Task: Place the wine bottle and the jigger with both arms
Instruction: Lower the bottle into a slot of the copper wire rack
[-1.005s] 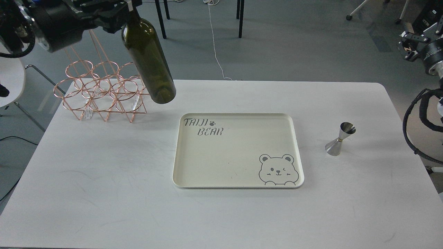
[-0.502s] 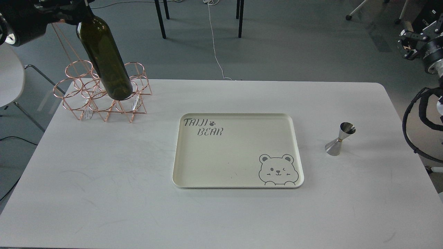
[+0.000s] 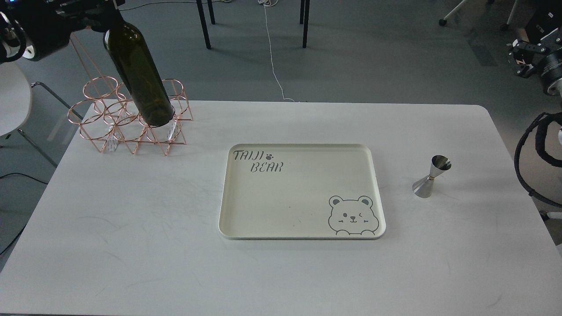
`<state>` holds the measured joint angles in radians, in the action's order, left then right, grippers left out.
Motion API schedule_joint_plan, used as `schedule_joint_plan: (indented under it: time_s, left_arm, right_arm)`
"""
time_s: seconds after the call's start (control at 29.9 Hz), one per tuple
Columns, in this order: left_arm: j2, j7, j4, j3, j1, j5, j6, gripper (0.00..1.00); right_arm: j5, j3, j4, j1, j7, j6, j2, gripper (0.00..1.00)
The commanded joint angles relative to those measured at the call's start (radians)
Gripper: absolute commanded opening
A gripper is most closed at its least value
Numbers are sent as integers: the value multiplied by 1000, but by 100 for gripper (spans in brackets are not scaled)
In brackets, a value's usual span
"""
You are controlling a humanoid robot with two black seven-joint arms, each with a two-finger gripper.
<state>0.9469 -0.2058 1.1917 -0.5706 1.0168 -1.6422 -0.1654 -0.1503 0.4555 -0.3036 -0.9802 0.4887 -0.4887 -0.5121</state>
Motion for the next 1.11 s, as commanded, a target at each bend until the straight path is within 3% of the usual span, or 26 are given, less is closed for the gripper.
schedule_joint_plan:
  time_s: [0.0, 0.23, 0.47, 0.77, 1.0, 1.07]
  left_arm:
    - [-3, -3, -9, 5, -3, -1, 9, 13]
    - [-22, -6, -11, 43, -7, 4, 20, 14]
    - [-28, -1, -18, 116, -12, 16, 44, 29]
    - [-112, -3, -122, 172, -12, 18, 106, 46]
    - [-117, 0, -132, 175, -14, 45, 104, 74]
    - [-117, 0, -132, 176, -15, 51, 104, 77]
  right_arm:
    - [0, 0, 0, 0, 0, 0, 0, 97]
    - [0, 2, 0, 0, 0, 0, 7, 97]
    - [0, 0, 0, 0, 0, 0, 4, 97]
    - [0, 0, 0, -5, 0, 0, 0, 97]
    - [0, 0, 0, -3, 0, 0, -2, 97]
    - [0, 0, 0, -3, 0, 0, 0, 97]
